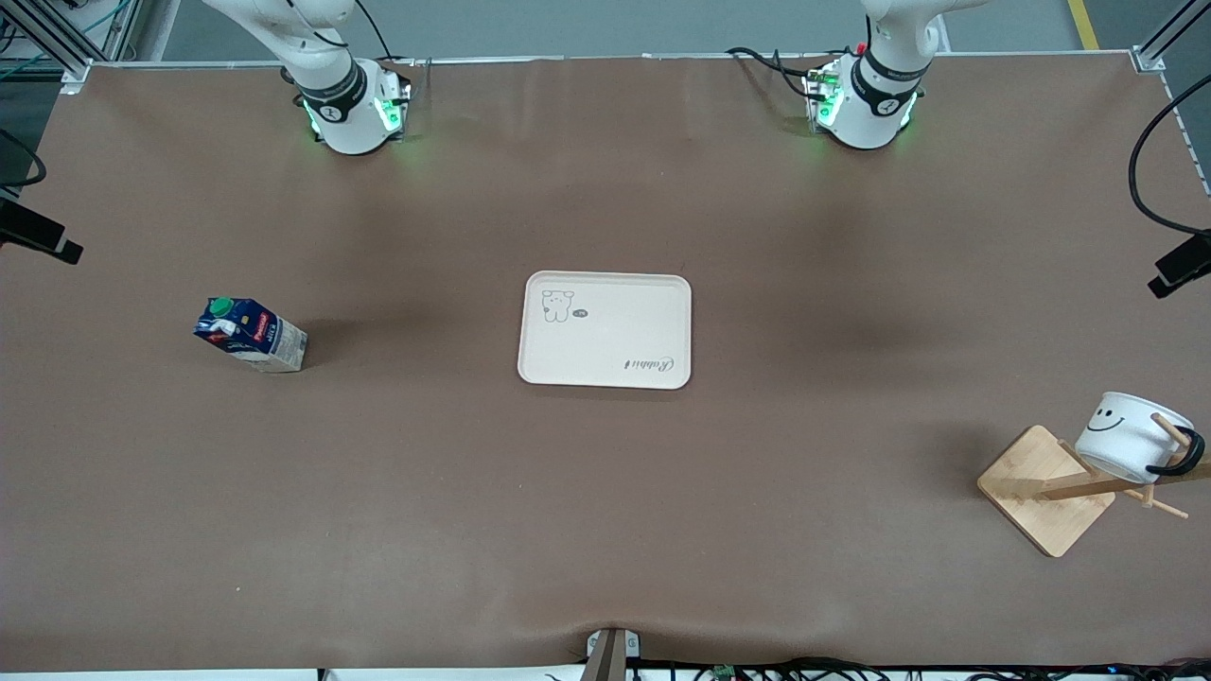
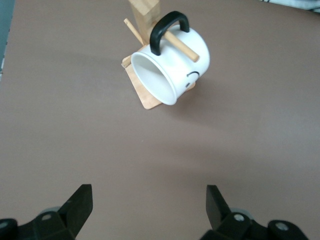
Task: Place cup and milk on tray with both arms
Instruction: 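Move the left gripper toward the white mug on the wooden stand, then grasp the white mug rim with the left gripper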
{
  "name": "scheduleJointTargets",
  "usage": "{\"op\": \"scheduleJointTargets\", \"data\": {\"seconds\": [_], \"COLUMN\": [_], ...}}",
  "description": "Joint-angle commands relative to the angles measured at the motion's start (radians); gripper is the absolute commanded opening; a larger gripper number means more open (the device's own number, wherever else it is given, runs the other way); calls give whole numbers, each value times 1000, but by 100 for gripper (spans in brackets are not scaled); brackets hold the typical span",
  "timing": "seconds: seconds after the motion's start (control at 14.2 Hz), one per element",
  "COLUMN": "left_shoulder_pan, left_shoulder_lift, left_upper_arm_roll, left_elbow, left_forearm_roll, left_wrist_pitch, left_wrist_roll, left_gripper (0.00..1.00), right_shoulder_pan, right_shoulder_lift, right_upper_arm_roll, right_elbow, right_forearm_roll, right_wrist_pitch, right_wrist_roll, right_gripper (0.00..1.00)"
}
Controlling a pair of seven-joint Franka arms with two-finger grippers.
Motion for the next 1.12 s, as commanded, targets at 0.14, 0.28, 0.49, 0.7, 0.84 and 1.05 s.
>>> {"op": "scheduleJointTargets", "data": {"seconds": [0.14,0.28,0.49,0.7,0.84,1.05], "left_shoulder_pan": [59,59,55,47,44,38], "left_shoulder_lift": [-60,-46,1,62,107,167], "left_upper_arm_roll": [-6,-6,-8,-14,-19,-36], "left_elbow": [-222,-279,-299,-293,-284,-244], "left_forearm_roll": [-45,-94,-160,-178,-180,-230], "left_wrist_pitch": [254,363,478,589,659,716], "left_wrist_roll": [12,14,14,17,17,17], "left_gripper": [100,100,100,85,82,82], "right_shoulder_pan": [-23,-23,-23,-26,-23,-17], "right_shoulder_lift": [6,7,7,7,7,7], "right_upper_arm_roll": [18,18,18,18,18,18], "right_elbow": [21,21,21,21,20,20], "right_forearm_roll": [15,16,16,18,18,18], "right_wrist_pitch": [-17,-12,-6,3,17,23], "right_wrist_roll": [6,6,5,6,6,6], "right_gripper": [100,100,100,100,100,100]}}
